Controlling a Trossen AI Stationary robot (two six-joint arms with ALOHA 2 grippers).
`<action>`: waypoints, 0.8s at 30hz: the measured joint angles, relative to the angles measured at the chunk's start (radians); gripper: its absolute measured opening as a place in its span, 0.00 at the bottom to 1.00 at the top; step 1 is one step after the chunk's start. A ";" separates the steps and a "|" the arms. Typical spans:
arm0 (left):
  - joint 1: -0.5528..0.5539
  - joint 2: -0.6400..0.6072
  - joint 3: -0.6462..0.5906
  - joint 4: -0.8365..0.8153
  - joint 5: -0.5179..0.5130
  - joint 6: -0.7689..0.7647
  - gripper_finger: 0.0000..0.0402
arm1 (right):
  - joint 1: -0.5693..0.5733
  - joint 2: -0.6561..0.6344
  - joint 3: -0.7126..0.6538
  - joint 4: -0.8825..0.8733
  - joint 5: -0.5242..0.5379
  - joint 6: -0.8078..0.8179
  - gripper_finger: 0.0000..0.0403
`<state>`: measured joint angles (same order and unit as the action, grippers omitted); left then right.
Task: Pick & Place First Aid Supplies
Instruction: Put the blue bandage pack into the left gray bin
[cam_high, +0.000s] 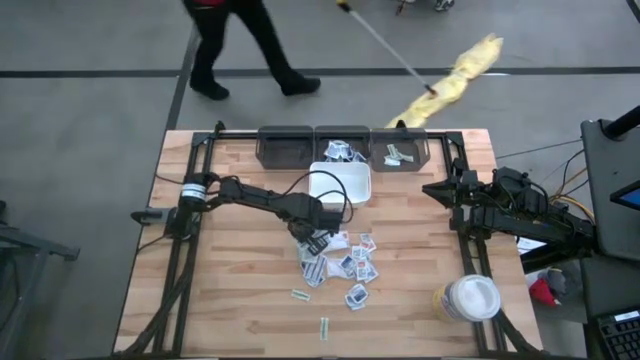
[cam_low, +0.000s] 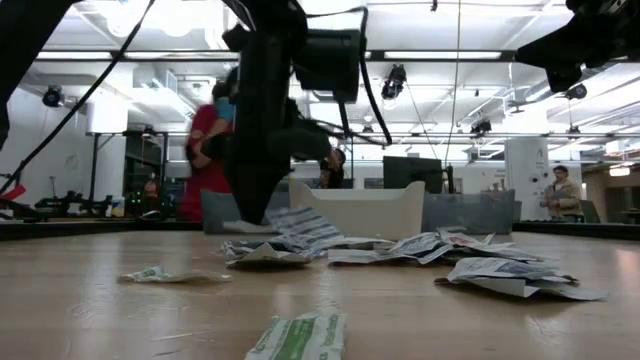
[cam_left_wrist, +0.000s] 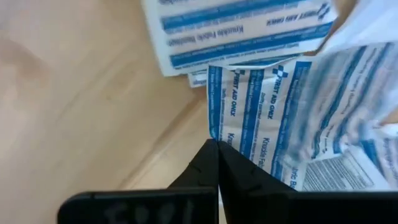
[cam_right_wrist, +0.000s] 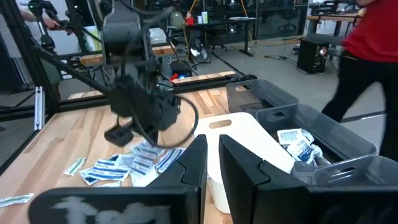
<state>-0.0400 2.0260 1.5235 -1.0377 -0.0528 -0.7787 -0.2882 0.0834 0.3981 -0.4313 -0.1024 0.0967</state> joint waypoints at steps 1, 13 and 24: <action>0.000 -0.006 0.001 -0.001 -0.002 0.000 0.00 | 0.000 0.000 0.000 0.000 0.000 0.000 0.10; -0.004 -0.065 0.002 -0.018 -0.057 0.095 0.00 | 0.000 0.000 0.000 0.000 0.000 0.000 0.09; -0.054 -0.182 0.004 0.056 -0.106 0.492 0.00 | 0.000 0.000 0.000 0.000 0.000 0.000 0.10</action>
<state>-0.0942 1.8440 1.5276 -0.9820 -0.1590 -0.2868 -0.2886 0.0834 0.3977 -0.4313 -0.1028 0.0970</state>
